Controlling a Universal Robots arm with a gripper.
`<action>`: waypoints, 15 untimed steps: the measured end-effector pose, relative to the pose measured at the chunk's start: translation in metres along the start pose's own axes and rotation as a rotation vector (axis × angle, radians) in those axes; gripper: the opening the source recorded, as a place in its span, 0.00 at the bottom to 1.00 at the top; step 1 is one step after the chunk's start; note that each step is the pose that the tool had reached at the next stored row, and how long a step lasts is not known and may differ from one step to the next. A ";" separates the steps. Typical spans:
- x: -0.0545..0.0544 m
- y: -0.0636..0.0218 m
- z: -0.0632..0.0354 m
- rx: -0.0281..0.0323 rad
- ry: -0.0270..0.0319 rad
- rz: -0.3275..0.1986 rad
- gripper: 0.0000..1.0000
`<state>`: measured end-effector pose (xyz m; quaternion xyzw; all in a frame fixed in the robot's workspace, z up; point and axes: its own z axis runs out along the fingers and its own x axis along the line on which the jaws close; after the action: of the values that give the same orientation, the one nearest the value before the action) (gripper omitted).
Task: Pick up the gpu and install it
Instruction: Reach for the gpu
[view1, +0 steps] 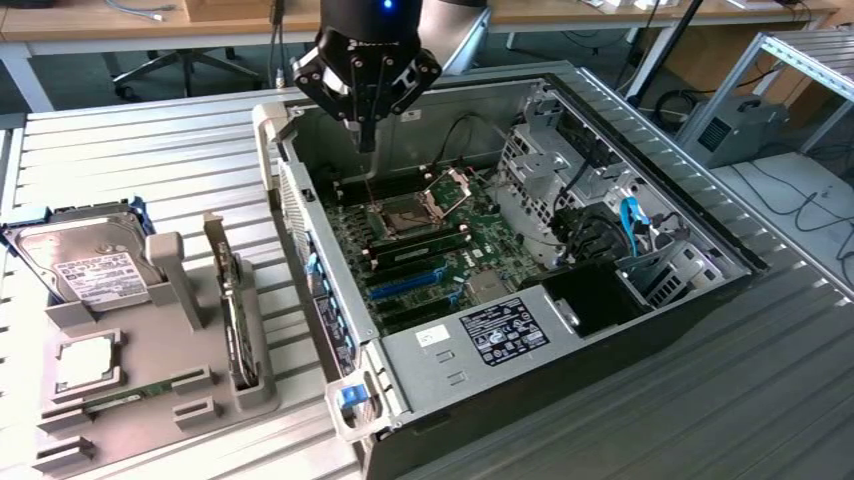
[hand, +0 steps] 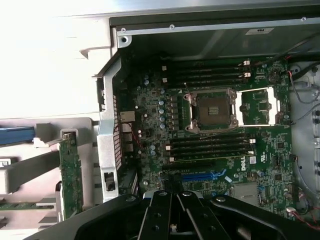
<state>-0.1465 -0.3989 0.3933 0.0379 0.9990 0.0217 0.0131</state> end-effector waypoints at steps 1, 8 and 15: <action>0.000 0.0000 0.0000 0.0000 0.0000 0.000 0.11; 0.003 -0.0002 -0.0001 0.0000 0.0000 0.000 0.11; 0.005 -0.0004 -0.0001 0.0000 0.0000 0.000 0.11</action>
<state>-0.1517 -0.3989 0.3933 0.0379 0.9990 0.0217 0.0131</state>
